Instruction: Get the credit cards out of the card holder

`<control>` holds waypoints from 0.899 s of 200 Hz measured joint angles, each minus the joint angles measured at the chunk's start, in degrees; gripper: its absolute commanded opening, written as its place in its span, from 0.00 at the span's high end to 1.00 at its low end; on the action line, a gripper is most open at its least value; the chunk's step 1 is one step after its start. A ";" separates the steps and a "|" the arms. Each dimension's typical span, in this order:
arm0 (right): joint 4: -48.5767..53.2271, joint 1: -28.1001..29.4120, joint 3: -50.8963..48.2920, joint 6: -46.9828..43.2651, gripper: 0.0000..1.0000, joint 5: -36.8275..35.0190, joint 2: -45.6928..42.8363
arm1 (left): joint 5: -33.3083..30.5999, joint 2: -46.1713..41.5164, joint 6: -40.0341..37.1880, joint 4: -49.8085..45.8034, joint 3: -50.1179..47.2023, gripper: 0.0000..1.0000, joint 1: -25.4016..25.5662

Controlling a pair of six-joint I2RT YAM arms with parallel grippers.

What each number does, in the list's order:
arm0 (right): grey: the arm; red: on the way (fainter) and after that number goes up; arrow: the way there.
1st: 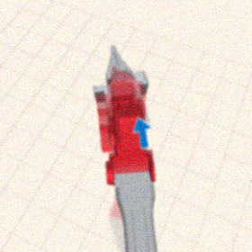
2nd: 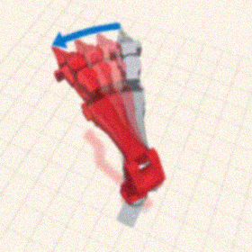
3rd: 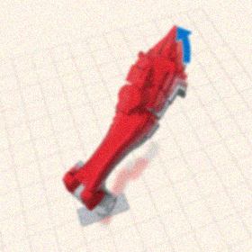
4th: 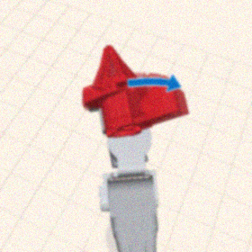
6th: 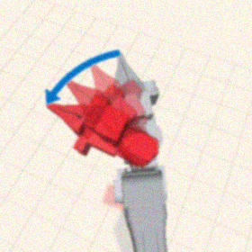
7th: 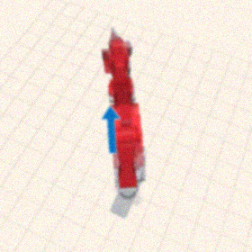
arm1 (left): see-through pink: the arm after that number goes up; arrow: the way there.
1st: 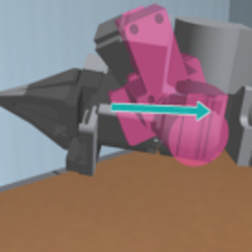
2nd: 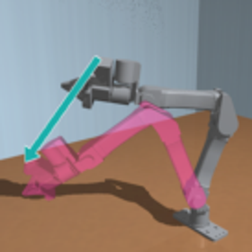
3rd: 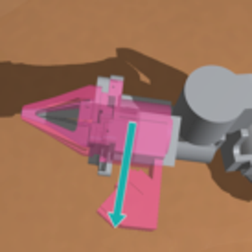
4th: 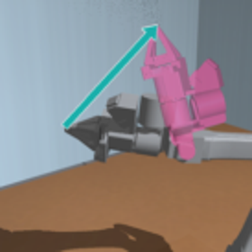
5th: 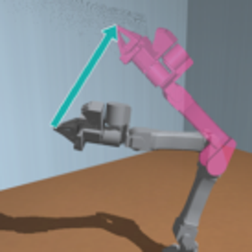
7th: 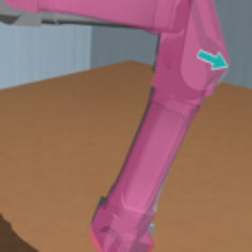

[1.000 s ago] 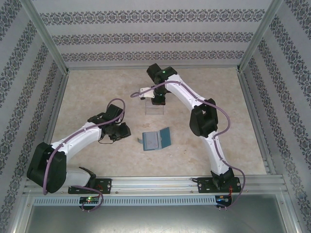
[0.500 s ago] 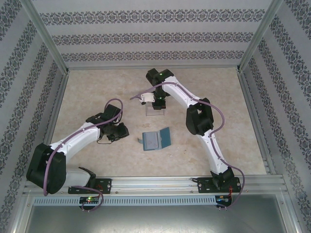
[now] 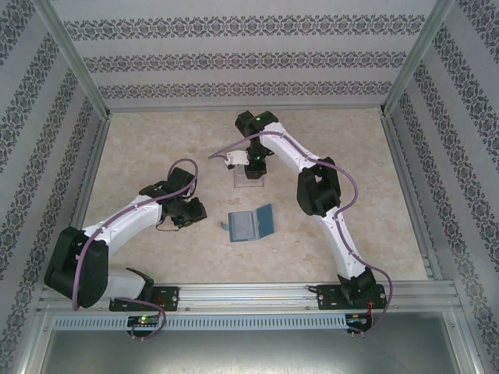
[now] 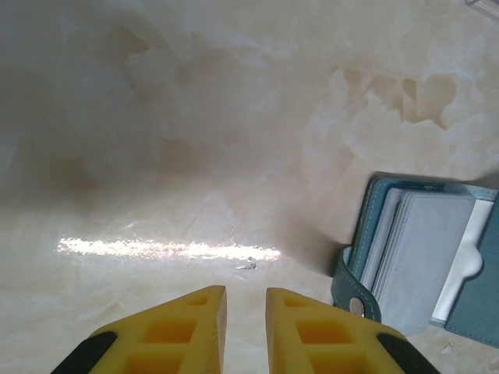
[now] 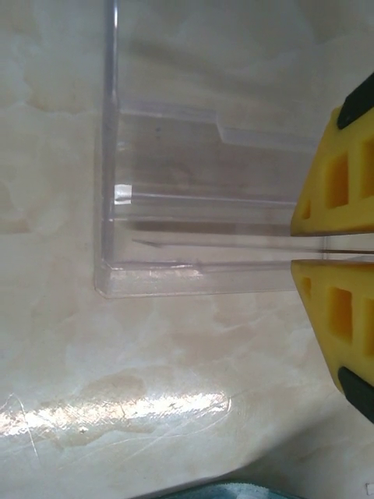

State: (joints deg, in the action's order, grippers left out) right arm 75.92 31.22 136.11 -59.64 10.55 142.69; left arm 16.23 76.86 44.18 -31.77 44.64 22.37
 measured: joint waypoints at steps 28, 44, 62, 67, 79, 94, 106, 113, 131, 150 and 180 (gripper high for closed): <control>0.13 -0.37 1.99 -0.35 0.81 -0.04 0.00 | 0.02 0.09 0.00 -0.02 0.15 0.79 -0.02; 0.13 -0.39 2.62 -0.39 0.81 -0.20 0.00 | 0.00 0.13 0.00 -0.02 0.26 0.79 -0.02; 0.13 -0.66 2.93 -0.42 0.81 -0.68 0.00 | 0.00 0.20 0.00 0.00 0.42 0.79 -0.02; 0.17 -0.66 3.02 -0.42 0.81 -0.74 0.00 | 0.00 0.20 0.00 -0.02 0.44 0.79 -0.02; 0.13 -0.72 3.02 -0.42 0.80 -0.94 0.00 | 0.02 0.20 0.00 0.00 0.50 0.79 -0.02; 0.13 -0.74 3.04 -0.39 0.80 -1.11 -0.02 | 0.02 0.20 0.00 -0.04 0.66 0.79 -0.02; 0.13 -0.74 3.04 -0.39 0.79 -1.14 -0.02 | 0.15 0.20 0.00 0.00 0.72 0.78 -0.02; 0.11 -0.74 3.04 -0.37 0.79 -1.14 -0.07 | 0.26 0.20 0.00 -0.02 0.72 0.78 -0.02; -0.61 -0.72 2.69 -0.13 0.79 -1.11 -0.59 | 0.96 0.26 0.00 0.02 0.74 0.78 -0.02; -2.64 -0.72 0.48 1.38 0.78 -1.11 -2.67 | 1.88 0.57 0.00 0.07 0.76 0.78 -0.02; -7.21 -0.72 -5.09 6.45 0.78 -1.09 -7.26 | 3.45 1.44 0.00 1.03 0.83 0.79 0.00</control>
State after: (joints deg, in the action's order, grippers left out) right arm 68.71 30.50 131.02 -53.19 9.45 135.44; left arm 19.68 78.30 44.18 -30.74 45.47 22.37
